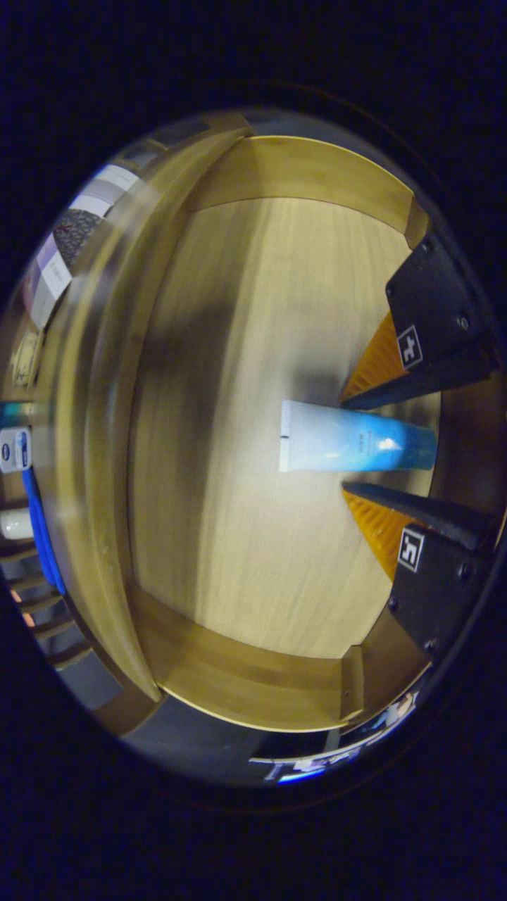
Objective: Pull open the drawer, take out the items inside it, and place them on the countertop above the cabinet.
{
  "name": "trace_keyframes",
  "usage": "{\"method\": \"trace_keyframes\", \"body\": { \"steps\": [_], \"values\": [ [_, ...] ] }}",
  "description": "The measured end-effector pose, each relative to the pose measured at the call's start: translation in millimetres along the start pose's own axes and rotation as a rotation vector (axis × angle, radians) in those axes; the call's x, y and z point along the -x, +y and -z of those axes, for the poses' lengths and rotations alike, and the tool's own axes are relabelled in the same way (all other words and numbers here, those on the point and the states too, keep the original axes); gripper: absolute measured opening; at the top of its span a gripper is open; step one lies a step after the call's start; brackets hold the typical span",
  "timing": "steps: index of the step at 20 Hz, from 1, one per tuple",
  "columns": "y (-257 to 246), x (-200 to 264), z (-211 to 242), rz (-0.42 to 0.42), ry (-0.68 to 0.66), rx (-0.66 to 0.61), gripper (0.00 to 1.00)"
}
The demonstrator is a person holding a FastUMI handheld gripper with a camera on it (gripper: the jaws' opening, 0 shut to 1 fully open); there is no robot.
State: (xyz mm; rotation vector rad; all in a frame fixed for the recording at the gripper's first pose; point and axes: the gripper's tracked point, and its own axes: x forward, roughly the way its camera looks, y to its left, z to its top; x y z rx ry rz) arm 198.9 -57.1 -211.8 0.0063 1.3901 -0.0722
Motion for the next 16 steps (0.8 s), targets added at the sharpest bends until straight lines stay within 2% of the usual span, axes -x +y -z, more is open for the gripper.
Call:
{"method": "trace_keyframes", "body": {
  "steps": [2, 8, 11, 16],
  "values": [
    [-3.3, 1.9, -1.8, 0.009, -0.006, 0.004, 0.59],
    [-3.0, 7.1, -4.5, -0.017, -0.041, -0.017, 0.47],
    [1.6, 37.6, -15.2, -0.060, -0.101, -0.030, 0.47],
    [8.2, 93.4, -30.5, -0.090, -0.196, 0.020, 0.46]
  ]
}}
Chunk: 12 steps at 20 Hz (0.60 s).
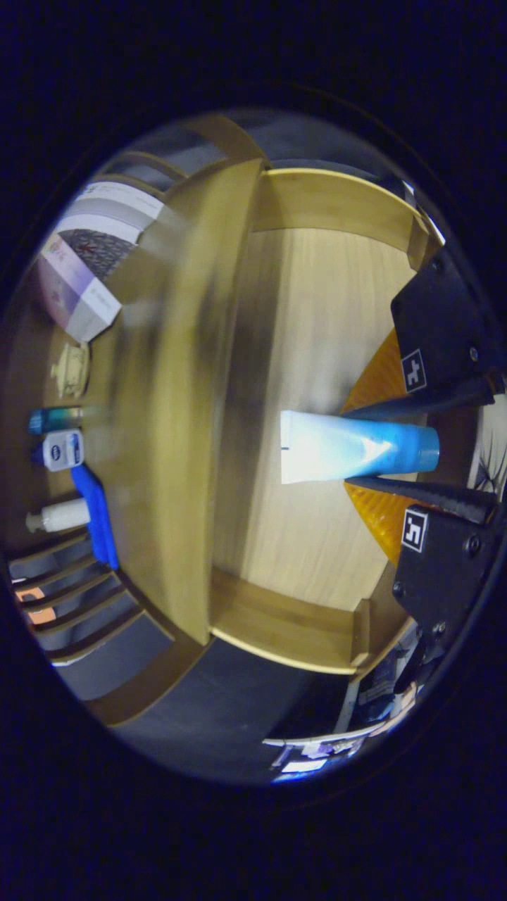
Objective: Pull open the drawer, take out the items inside it, and place them on the countertop above the cabinet.
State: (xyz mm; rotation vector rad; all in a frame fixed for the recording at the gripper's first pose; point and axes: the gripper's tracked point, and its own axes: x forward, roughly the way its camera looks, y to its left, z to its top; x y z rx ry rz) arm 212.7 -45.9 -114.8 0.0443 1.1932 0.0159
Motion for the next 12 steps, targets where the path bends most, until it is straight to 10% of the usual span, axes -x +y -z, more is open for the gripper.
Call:
{"method": "trace_keyframes", "body": {
  "steps": [12],
  "values": [
    [-7.7, 51.9, -91.4, 0.016, -0.159, -0.025, 0.46]
  ]
}}
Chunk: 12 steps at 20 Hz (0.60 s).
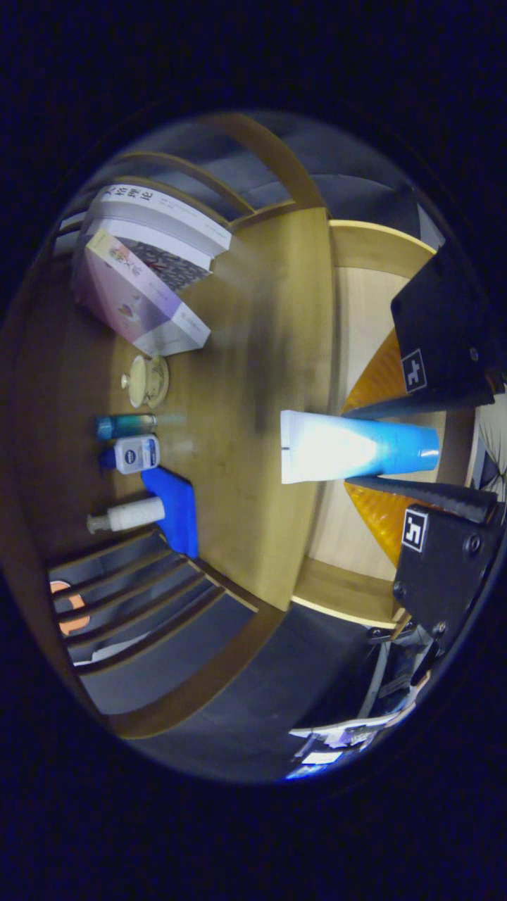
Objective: Pull open the drawer, take out the items inside it, and place them on the countertop above the cabinet.
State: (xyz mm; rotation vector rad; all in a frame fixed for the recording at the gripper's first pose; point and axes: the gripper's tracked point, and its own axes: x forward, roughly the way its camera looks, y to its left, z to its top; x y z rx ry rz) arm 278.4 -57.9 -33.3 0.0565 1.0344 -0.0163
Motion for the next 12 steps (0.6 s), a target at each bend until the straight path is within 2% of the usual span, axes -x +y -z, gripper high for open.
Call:
{"method": "trace_keyframes", "body": {
  "steps": [2, 7, 10, 12],
  "values": [
    [5.0, -3.1, -13.7, -0.019, -0.008, -0.004, 0.46],
    [-5.9, -30.7, -44.9, 0.052, -0.043, -0.019, 0.46],
    [0.2, -47.9, -48.5, 0.038, -0.029, -0.036, 0.46],
    [-1.3, -58.1, -56.2, 0.057, -0.044, -0.031, 0.46]
  ]
}}
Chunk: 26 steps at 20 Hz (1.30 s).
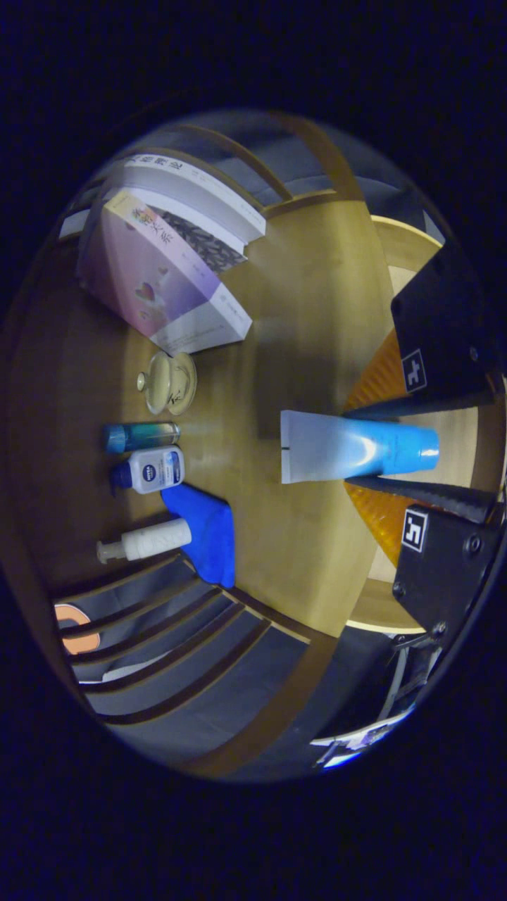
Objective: Pull open the drawer, take out the items inside it, and place them on the countertop above the cabinet.
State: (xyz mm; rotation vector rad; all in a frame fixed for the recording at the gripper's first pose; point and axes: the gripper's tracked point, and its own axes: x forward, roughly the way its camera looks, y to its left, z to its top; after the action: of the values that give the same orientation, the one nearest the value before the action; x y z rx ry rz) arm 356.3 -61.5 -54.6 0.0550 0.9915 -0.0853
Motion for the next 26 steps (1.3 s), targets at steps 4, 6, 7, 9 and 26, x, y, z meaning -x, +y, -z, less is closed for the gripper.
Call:
{"method": "trace_keyframes", "body": {
  "steps": [4, 6, 7, 9, 26],
  "values": [
    [-3.9, -18.0, -11.2, 0.041, -0.021, 0.025, 0.46],
    [-5.2, -27.0, -15.6, 0.048, -0.030, 0.020, 0.46],
    [-6.6, -29.5, -18.7, 0.055, -0.044, 0.020, 0.46],
    [-11.6, -31.8, -24.0, 0.068, -0.074, 0.014, 0.51],
    [22.7, 107.9, 54.6, -0.073, -0.302, 0.096, 0.82]
  ]
}}
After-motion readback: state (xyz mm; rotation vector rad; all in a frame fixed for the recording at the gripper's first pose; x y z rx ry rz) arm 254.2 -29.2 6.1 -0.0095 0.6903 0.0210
